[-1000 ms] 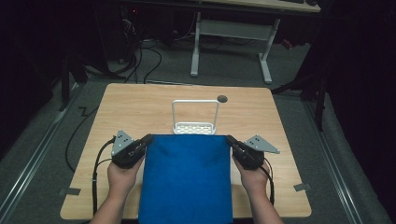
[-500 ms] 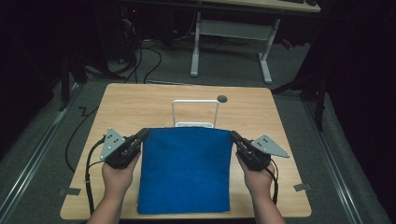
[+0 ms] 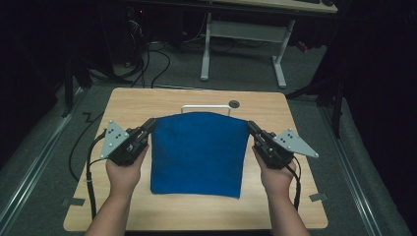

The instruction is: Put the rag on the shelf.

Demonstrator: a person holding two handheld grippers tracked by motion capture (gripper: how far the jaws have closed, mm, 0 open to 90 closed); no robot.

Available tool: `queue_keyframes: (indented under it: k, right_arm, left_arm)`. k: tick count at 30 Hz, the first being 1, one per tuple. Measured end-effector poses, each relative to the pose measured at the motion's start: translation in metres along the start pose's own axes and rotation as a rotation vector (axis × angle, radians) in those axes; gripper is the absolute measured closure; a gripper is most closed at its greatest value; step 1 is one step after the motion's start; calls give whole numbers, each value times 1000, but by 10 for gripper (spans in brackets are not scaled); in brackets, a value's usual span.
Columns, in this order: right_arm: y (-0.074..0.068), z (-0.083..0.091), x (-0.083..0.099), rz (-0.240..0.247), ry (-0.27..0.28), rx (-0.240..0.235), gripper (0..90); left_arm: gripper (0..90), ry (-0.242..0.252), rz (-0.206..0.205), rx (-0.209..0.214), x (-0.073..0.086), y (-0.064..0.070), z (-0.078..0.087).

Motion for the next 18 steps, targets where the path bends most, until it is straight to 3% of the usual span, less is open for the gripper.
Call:
queue_keyframes:
  k: [8, 18]
  right_arm:
    - [-2, -6, -25, 37, 31, -1, 888]
    - [16, -6, -42, 22, 44, 20, 888]
  left_arm:
    - [880, 37, -23, 1, -23, -1, -9]
    - [881, 49, -66, 0, -43, -8, -22]
Point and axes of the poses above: each handheld gripper's, and its own axes: z roughly backward along the jaws, x roughly out of its underside, y roughly to its right, the point moved 8 cm from there along -z, roughly forward along the jaws, and after that the axes turned 9 degrees about y, right-handed, at the moved point
